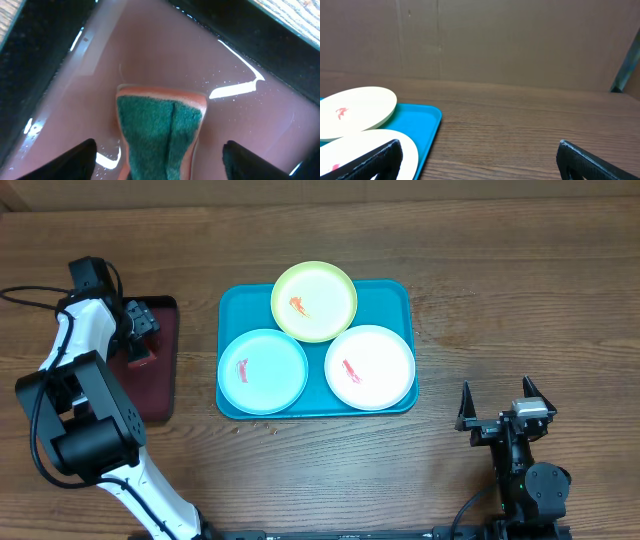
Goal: Clean dirty plates on tray and stack at the side
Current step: 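Lower the left gripper and grasp the green-orange sponge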
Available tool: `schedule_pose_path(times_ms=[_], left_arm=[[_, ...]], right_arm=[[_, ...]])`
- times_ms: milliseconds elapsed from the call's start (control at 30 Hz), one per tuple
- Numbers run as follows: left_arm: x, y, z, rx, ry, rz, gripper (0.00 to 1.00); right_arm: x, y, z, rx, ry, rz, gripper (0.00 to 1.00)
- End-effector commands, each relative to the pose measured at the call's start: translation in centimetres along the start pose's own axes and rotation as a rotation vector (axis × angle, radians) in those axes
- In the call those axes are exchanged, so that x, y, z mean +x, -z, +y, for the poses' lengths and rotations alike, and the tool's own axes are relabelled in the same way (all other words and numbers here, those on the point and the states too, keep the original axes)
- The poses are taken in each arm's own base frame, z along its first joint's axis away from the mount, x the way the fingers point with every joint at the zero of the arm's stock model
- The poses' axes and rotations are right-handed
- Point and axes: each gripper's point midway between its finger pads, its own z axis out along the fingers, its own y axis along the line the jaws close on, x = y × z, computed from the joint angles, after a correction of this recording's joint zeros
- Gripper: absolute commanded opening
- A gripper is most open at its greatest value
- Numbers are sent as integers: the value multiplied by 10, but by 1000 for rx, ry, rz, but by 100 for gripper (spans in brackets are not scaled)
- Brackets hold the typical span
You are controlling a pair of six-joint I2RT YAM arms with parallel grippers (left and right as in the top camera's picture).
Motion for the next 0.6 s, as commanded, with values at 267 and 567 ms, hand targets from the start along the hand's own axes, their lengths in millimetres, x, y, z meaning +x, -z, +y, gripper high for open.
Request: schedule_pose_path(times_ms=[267, 567], left_arm=[[1, -27, 13, -59, -9, 18, 37], [20, -26, 20, -80, -16, 99, 93]], right_arm=[[3, -1, -1, 5, 0, 2, 100], [3, -1, -1, 5, 0, 2, 100]])
